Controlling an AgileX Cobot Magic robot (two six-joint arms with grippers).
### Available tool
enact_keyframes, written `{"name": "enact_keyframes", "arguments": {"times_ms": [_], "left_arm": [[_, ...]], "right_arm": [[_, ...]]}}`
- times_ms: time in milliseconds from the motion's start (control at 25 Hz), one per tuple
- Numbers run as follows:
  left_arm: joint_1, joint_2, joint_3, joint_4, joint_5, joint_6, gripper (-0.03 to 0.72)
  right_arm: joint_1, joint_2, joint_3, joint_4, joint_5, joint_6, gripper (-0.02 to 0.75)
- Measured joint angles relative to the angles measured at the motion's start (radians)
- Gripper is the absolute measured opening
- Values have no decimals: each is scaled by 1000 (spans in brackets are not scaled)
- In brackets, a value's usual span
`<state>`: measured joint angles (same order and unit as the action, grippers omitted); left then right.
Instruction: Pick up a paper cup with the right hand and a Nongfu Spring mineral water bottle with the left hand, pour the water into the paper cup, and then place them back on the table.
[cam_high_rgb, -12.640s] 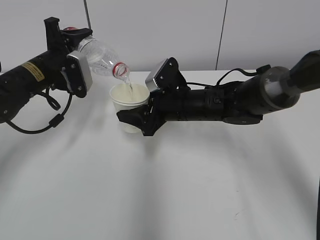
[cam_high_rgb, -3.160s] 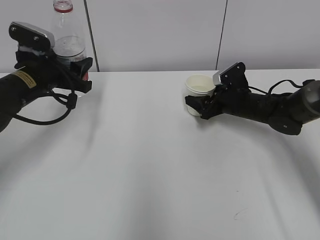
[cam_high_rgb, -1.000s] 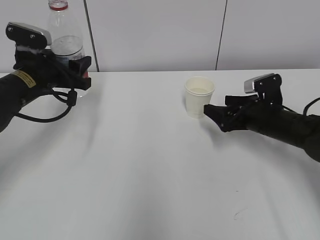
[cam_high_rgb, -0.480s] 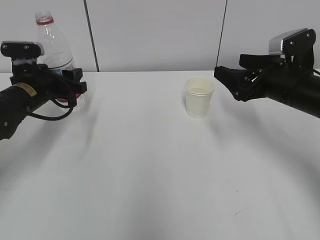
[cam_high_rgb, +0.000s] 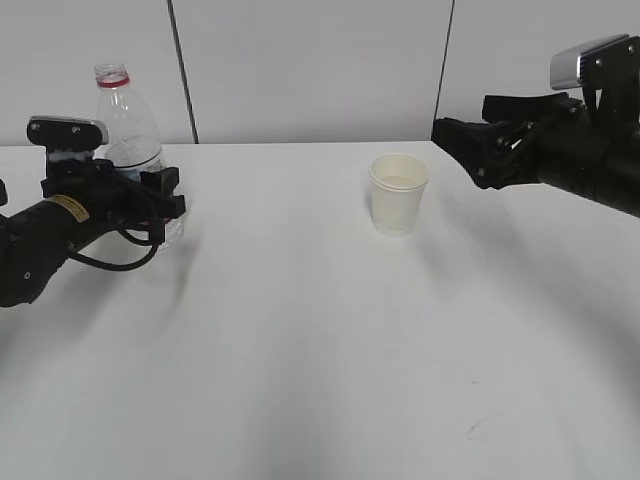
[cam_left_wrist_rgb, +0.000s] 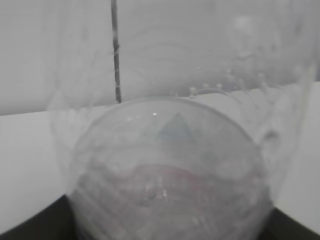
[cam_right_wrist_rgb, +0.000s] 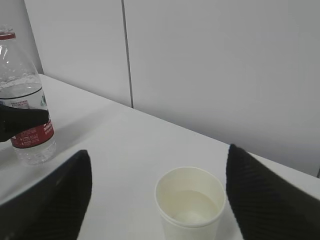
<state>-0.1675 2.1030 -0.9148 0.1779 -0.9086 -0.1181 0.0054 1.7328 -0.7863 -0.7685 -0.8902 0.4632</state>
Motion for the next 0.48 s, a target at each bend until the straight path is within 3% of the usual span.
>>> {"name": "enact_keyframes", "arguments": {"times_ms": [240,480], "left_arm": [[0,8,-3,13,-15,19,410],[0,8,-3,14,-14,27,551]], "right_arm": [[0,0,0,-22,2,25,610],[0,0,0,-37,2,42,606]]}}
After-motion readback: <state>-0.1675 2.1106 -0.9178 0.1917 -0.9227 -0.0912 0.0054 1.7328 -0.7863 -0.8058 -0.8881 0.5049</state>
